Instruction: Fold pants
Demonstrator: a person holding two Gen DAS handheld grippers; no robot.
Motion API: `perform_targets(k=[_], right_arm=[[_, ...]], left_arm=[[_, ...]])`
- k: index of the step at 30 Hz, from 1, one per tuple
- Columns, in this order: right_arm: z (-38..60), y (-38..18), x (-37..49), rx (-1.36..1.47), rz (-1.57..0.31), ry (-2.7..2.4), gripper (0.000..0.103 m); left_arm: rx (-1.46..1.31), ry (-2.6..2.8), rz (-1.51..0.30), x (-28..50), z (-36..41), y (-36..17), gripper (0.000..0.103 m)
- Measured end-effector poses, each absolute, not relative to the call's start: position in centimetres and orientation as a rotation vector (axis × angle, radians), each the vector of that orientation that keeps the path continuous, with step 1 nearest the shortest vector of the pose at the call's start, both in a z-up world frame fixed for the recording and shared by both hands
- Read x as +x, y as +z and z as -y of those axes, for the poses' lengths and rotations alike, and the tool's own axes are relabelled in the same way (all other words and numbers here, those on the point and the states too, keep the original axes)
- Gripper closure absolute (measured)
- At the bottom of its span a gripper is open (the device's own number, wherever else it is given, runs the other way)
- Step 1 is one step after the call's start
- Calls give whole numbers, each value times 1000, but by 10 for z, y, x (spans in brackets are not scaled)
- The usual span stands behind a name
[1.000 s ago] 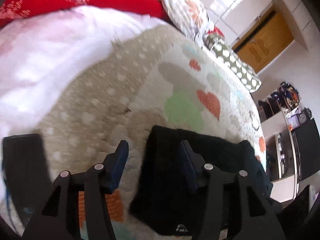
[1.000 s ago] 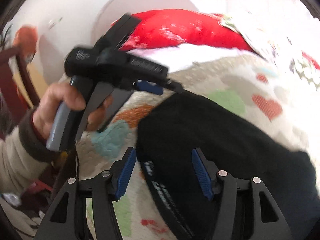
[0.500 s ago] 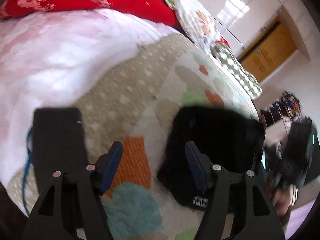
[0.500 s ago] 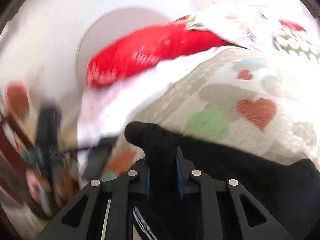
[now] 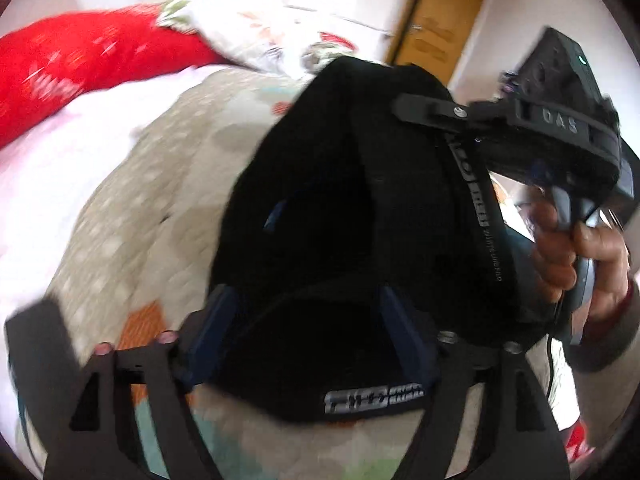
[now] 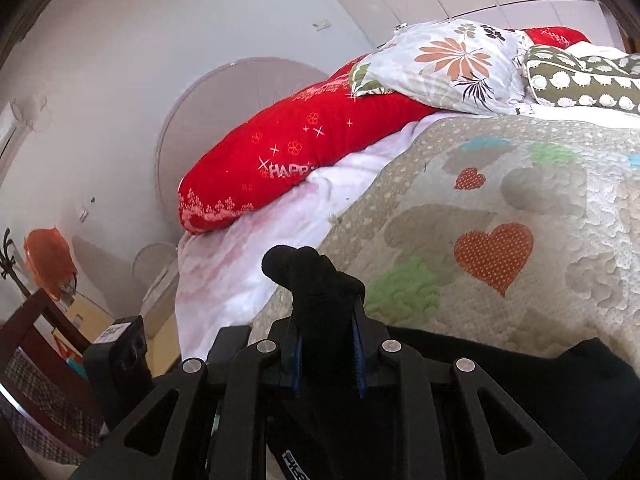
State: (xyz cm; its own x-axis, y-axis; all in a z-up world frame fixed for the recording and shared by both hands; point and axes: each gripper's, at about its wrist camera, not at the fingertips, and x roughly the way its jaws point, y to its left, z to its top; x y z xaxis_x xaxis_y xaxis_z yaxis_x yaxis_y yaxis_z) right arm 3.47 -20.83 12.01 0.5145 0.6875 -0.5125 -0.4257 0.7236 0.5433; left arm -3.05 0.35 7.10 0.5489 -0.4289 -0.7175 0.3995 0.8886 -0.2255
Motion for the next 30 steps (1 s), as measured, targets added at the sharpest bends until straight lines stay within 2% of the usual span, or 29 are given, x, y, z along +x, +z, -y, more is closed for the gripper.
perform_targets(k=[10, 12, 13, 15, 17, 19, 21, 22, 27, 28, 29, 30], right_arm=[[211, 126, 42, 364, -774, 685, 85], [212, 126, 42, 361, -774, 685, 86], [212, 126, 42, 363, -774, 686, 86], [213, 126, 41, 369, -771, 693, 86], [213, 127, 39, 371, -767, 701, 86], [212, 128, 35, 361, -766, 715, 86], [208, 128, 31, 350, -767, 732, 86], [205, 126, 28, 349, -771, 744, 86], [179, 113, 6, 272, -822, 812, 87], [176, 110, 2, 265, -834, 823, 87], [173, 106, -2, 263, -845, 835, 87], [170, 102, -6, 263, -859, 846, 87]], left_arm=[[140, -639, -950, 4, 27, 46, 24], [158, -644, -968, 9, 31, 43, 49], [156, -627, -986, 12, 31, 42, 74], [97, -575, -1020, 25, 21, 41, 76], [35, -547, -1025, 32, 8, 43, 86], [-104, -530, -1017, 38, -19, 49, 86], [-250, -534, -1022, 43, -41, 47, 78], [-265, -511, -1036, 46, -45, 43, 72], [-308, -445, -1062, 44, -46, 32, 68], [-351, -449, -1060, 42, -51, 33, 63], [-390, -445, -1057, 36, -58, 32, 52], [-416, -418, -1051, 32, -66, 32, 46]])
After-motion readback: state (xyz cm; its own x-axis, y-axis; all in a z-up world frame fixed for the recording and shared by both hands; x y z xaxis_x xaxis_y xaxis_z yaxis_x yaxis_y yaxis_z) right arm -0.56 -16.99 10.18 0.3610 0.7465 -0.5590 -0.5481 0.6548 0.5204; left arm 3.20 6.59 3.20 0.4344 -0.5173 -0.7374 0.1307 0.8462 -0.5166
